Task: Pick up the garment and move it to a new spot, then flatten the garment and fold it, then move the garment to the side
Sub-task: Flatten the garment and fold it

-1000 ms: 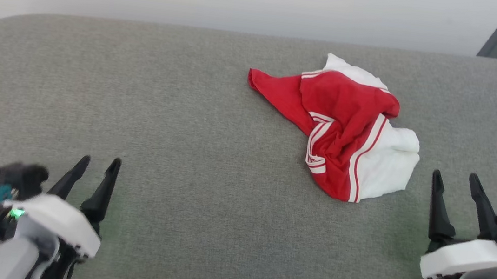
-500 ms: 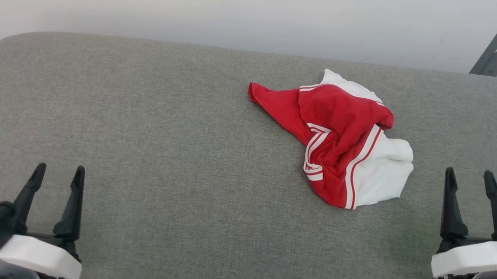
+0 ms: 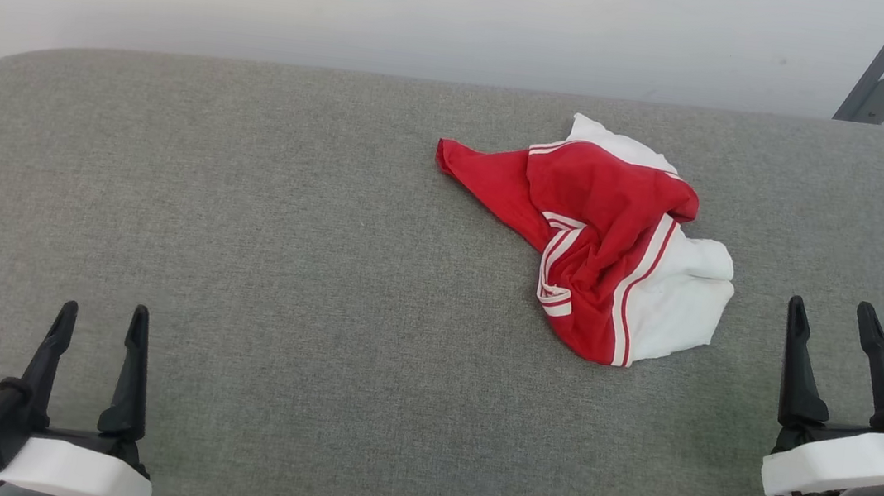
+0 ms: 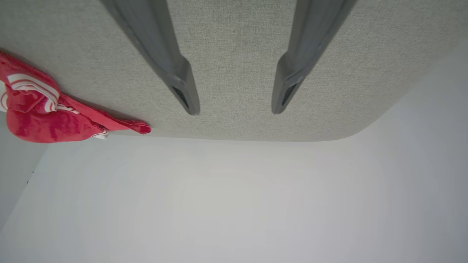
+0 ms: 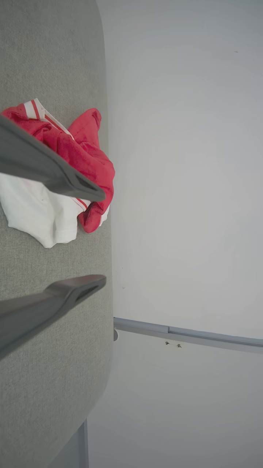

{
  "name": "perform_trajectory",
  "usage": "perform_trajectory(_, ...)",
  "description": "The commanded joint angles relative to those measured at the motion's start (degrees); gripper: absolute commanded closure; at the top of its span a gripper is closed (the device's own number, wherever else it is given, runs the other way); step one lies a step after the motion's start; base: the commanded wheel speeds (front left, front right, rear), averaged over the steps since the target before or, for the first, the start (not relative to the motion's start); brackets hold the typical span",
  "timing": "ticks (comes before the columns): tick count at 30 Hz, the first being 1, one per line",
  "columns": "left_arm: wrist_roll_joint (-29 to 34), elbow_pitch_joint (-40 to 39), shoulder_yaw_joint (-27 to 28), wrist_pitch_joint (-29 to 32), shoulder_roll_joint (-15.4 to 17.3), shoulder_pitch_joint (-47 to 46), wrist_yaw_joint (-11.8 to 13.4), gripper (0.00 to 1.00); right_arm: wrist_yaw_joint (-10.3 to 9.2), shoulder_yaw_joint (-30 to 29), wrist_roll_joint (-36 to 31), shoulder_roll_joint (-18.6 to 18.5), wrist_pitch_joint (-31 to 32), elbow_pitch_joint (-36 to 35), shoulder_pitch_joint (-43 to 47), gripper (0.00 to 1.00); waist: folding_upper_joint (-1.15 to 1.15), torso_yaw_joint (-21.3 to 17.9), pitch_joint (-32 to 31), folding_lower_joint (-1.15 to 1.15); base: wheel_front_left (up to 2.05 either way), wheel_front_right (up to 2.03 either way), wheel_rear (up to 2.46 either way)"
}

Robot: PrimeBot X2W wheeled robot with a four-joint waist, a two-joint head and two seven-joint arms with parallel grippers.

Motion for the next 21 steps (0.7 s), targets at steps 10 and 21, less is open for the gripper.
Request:
perform_trajectory(10, 1.54, -0.37, 0.80, -0.29, -1.89, -0.13, -0.46, 0.00, 0.01, 0.32, -0.24, -1.07, 3.13, 0.81, -0.82, 0.00, 0.00, 0.49, 0.85, 0.00, 0.00, 0.00, 0.00)
perform_trajectory(21, 0.88, 0.03, -1.75, -0.29, -4.19, -3.80, -0.48, 0.00, 0.00, 8.80, 2.67, -14.82, 31.93, 5.70, -10.86, 0.00, 0.00, 4.48, 7.81, 0.00, 0.00, 0.00, 0.00)
